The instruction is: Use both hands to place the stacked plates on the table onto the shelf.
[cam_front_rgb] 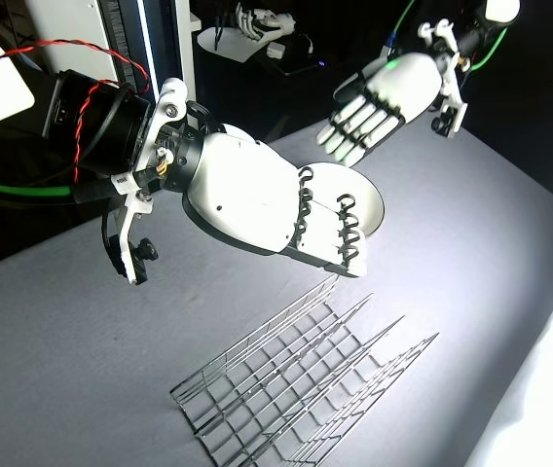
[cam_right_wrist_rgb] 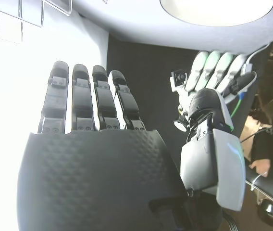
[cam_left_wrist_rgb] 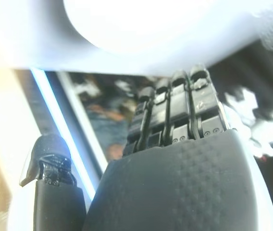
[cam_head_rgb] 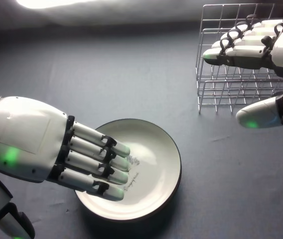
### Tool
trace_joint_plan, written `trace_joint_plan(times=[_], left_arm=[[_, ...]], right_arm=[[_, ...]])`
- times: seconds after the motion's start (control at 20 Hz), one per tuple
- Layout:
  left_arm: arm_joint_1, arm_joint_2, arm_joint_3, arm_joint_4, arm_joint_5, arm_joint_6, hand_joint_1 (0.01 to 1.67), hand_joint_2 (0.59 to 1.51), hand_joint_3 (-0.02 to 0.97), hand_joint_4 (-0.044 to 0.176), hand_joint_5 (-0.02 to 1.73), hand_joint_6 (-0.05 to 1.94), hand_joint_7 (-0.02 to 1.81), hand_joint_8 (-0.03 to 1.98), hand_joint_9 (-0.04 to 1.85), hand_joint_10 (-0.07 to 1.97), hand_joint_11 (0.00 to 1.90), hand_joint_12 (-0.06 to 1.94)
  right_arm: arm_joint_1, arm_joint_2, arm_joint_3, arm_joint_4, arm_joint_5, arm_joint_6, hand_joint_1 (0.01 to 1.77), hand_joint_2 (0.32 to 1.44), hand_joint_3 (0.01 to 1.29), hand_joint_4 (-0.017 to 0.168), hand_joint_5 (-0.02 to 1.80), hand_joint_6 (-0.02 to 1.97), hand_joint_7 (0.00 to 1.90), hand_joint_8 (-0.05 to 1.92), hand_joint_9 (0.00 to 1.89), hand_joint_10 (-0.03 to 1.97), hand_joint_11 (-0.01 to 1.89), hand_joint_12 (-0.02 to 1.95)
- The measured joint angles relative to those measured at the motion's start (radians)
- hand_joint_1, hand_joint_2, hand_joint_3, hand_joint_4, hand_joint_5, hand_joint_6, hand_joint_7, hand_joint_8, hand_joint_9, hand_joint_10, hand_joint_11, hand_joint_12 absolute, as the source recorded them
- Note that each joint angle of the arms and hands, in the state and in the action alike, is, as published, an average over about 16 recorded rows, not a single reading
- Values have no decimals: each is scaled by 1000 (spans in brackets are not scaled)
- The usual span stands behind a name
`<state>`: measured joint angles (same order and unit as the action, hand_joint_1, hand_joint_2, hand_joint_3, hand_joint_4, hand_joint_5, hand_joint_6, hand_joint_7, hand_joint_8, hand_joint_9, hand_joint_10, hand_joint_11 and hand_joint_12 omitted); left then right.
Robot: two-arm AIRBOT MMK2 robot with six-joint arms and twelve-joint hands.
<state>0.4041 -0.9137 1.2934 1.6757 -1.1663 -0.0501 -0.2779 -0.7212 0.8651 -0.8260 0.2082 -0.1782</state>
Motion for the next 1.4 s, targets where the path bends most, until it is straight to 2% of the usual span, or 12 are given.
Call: trace_joint_plan(times=[0.3, 0.8, 1.05, 1.4], left_arm=[[58, -44, 57, 39, 18, 15, 16, 1160, 21, -2, 16, 0, 20, -14, 15, 19, 15, -14], [113, -102, 147, 25, 70, 57, 16, 1165, 21, -2, 32, 7, 19, -4, 19, 20, 15, -13], [127, -118, 185, 18, 80, 69, 17, 1168, 21, -2, 46, 7, 21, 3, 21, 20, 15, -13], [145, -128, 213, 22, 75, 86, 16, 1167, 21, -3, 47, 3, 28, 6, 22, 19, 16, -13]], right_arm=[[0, 0, 0, -6, 6, -1, 22, 1155, 18, -3, 20, 30, 12, 12, 16, 15, 13, 19], [0, 0, 0, -13, 18, -2, 23, 1150, 18, -2, 19, 29, 11, 12, 16, 15, 13, 19], [-1, 0, 0, -20, 26, -2, 23, 1162, 18, -2, 16, 29, 11, 12, 15, 15, 14, 20], [-6, 0, 9, -60, 65, -6, 22, 1153, 18, -1, 39, 29, 33, 12, 34, 15, 31, 26]])
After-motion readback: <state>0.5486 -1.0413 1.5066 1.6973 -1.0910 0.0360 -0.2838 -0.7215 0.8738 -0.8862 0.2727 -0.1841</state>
